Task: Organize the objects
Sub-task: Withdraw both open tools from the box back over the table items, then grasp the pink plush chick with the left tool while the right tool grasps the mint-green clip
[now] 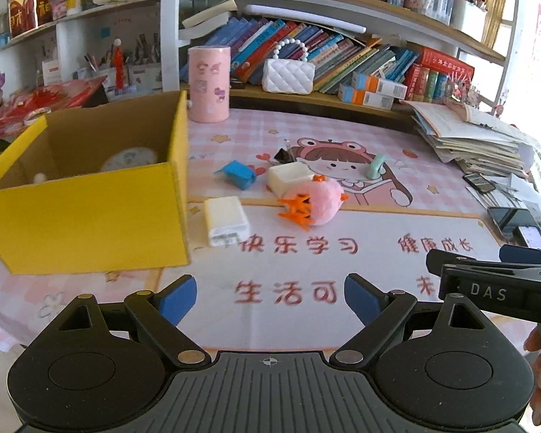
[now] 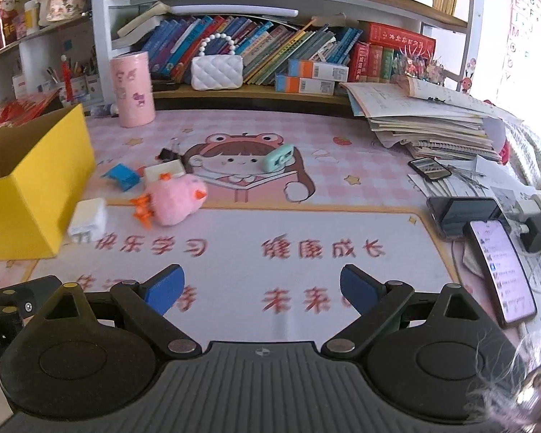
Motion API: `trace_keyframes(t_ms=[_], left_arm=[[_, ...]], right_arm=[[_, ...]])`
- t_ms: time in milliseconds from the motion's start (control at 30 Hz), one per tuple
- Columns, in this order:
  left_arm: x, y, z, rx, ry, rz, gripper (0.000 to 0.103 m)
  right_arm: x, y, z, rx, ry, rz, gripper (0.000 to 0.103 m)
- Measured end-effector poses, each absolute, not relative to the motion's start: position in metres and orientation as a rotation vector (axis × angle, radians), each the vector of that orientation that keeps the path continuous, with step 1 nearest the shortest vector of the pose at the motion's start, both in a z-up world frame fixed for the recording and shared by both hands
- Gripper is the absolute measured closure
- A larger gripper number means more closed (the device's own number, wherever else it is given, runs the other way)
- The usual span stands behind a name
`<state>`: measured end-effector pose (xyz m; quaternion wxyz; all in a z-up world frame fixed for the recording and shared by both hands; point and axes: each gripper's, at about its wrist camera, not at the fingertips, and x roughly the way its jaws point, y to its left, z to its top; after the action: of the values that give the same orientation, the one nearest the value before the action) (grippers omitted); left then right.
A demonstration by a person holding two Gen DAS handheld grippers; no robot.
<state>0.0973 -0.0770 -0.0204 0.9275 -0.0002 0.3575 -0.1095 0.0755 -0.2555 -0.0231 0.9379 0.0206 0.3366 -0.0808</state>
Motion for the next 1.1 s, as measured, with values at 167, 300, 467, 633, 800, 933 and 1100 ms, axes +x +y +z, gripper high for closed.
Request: trace_keyframes(t_ms=[167,300,467,633,800,933,1100], left_arm=[[0.117,-0.107,-0.021,0.03,0.721,-0.195,0.012],[0.135,-0.125,-0.021,0.034,0.718,-0.188,0.013],[0.16,-0.147,-0.026,0.089,0.729,-0.174,0.014],[0.185,-0.168,-0.039,0.157,0.753,-0.162,0.025],[0.205,-0.188,-0.048,0.258,0.739,-0.159,0.029],[0.223,-0.201,-0.056,0.348,0.735,-0.176,0.034],[0.245,-0.205,-0.074,0.386,0.799,-0.183,0.041]], right_arm=[[0.097,-0.284,-0.025,0.049,0.681,-0.133,0.013],[0.114,-0.306,-0.024,0.055,0.672,-0.105,0.019],[0.135,-0.328,-0.024,0.078,0.668,-0.089,0.023],[0.152,-0.345,-0.024,0.102,0.667,-0.093,0.023],[0.16,-0.354,-0.024,0.109,0.662,-0.081,0.023],[0.168,-0.364,-0.023,0.121,0.661,-0.083,0.023],[0.18,-0.377,-0.024,0.144,0.669,-0.091,0.023]])
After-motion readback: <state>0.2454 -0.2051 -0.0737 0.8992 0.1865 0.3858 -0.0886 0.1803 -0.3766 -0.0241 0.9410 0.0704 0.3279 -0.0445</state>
